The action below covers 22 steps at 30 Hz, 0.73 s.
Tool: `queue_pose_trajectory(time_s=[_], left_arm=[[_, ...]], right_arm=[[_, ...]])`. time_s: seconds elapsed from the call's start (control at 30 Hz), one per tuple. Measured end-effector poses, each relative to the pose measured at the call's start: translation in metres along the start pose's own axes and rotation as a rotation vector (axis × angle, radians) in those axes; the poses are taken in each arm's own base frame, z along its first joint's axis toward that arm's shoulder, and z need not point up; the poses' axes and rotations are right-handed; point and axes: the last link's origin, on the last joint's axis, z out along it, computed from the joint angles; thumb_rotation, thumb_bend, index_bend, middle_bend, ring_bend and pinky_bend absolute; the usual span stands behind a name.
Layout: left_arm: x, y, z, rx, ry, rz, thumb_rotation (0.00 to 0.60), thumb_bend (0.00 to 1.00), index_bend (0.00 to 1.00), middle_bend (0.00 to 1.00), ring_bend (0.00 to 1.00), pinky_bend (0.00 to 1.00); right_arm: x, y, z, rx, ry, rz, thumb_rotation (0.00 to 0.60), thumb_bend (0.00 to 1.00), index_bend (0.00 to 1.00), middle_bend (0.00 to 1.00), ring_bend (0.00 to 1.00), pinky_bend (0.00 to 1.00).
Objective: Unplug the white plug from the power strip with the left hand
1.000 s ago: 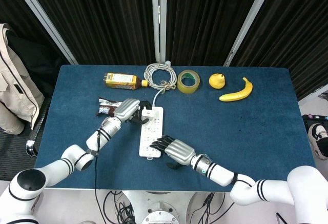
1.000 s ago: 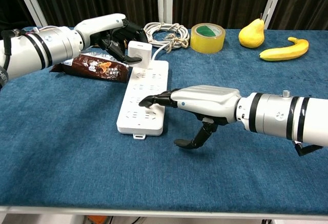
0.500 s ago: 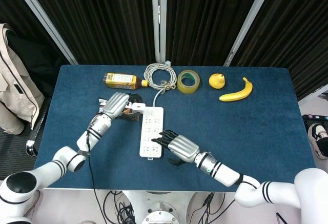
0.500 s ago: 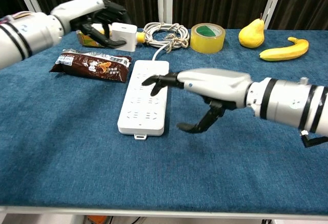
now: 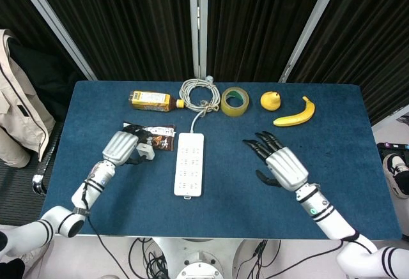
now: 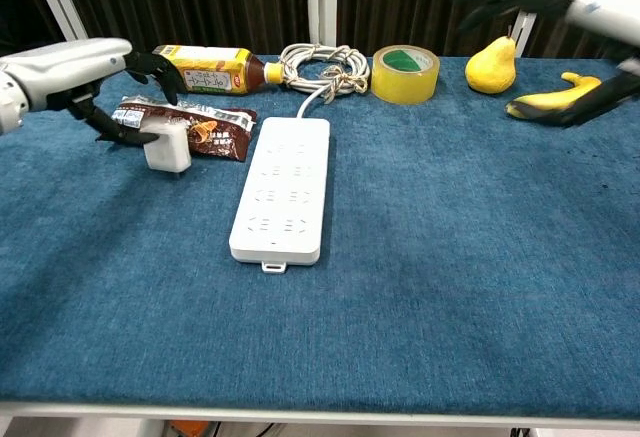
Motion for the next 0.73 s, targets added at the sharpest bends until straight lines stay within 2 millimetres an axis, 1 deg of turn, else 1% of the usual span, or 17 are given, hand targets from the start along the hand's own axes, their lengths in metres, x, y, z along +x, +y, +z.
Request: queue_pose_trajectory(time_s=[0.07,0.13,0.2,0.27,0.3,0.37,0.4,0.47,0.5,0.6,0.7,0.73], left_arm=[[0.005,-0.003,-0.008,0.026,0.006,0.019,0.6,0.14,0.15,0.17,0.04,0.1],[0.015,-0.007,-0.017,0.058,0.042,0.036,0.6,0.14,0.15,0.17,0.04,0.1],[0.029,-0.016,-0.029,0.099,0.103,0.043,0.6,0.13,0.15,0.17,0.04,0.1],[0.043,-0.027,-0.043,0.147,0.165,0.056,0.6,0.13,0.15,0.17,0.04,0.1],[0.052,-0.036,-0.056,0.187,0.207,0.074,0.6,0.13,0.15,0.17,0.04,0.1],[0.065,-0.051,-0.078,0.257,0.261,0.109,0.6,0.13,0.15,0.17,0.04,0.09],[0.072,-0.06,-0.096,0.306,0.289,0.13,0.6,0.13,0.15,0.17,0.04,0.09],[0.078,-0.07,-0.123,0.377,0.317,0.145,0.6,0.14,0.15,0.17,0.04,0.09],[0.08,-0.075,-0.14,0.418,0.326,0.144,0.6,0.14,0.15,0.17,0.04,0.09],[0.08,-0.078,-0.18,0.503,0.332,0.134,0.6,0.14,0.15,0.17,0.04,0.08],[0.073,-0.073,-0.211,0.56,0.319,0.131,0.6,0.14,0.15,0.17,0.04,0.07],[0.071,-0.07,-0.217,0.568,0.314,0.131,0.6,0.14,0.15,0.17,0.04,0.06]], right_arm=[[0.01,0.01,-0.012,-0.053,0.024,-0.017,0.6,0.2,0.01,0.11,0.0,0.03],[0.017,0.018,-0.022,-0.102,0.033,-0.033,0.6,0.16,0.0,0.1,0.0,0.03],[0.024,0.028,-0.034,-0.16,0.037,-0.053,0.6,0.16,0.0,0.09,0.0,0.03],[0.03,0.039,-0.046,-0.223,0.038,-0.081,0.6,0.21,0.0,0.09,0.0,0.03],[0.033,0.043,-0.052,-0.25,0.039,-0.096,0.6,0.22,0.0,0.09,0.0,0.03],[0.039,0.053,-0.066,-0.31,0.047,-0.125,0.6,0.23,0.0,0.09,0.0,0.03],[0.041,0.056,-0.071,-0.332,0.051,-0.131,0.6,0.23,0.0,0.09,0.0,0.03],[0.044,0.061,-0.085,-0.374,0.065,-0.139,0.6,0.23,0.0,0.09,0.0,0.03],[0.044,0.062,-0.09,-0.39,0.072,-0.14,0.6,0.24,0.0,0.09,0.0,0.03],[0.045,0.064,-0.108,-0.431,0.097,-0.14,0.6,0.23,0.0,0.09,0.0,0.03],[0.043,0.062,-0.125,-0.461,0.121,-0.132,0.6,0.24,0.0,0.09,0.0,0.03],[0.042,0.06,-0.129,-0.468,0.127,-0.127,0.6,0.24,0.0,0.09,0.0,0.03]])
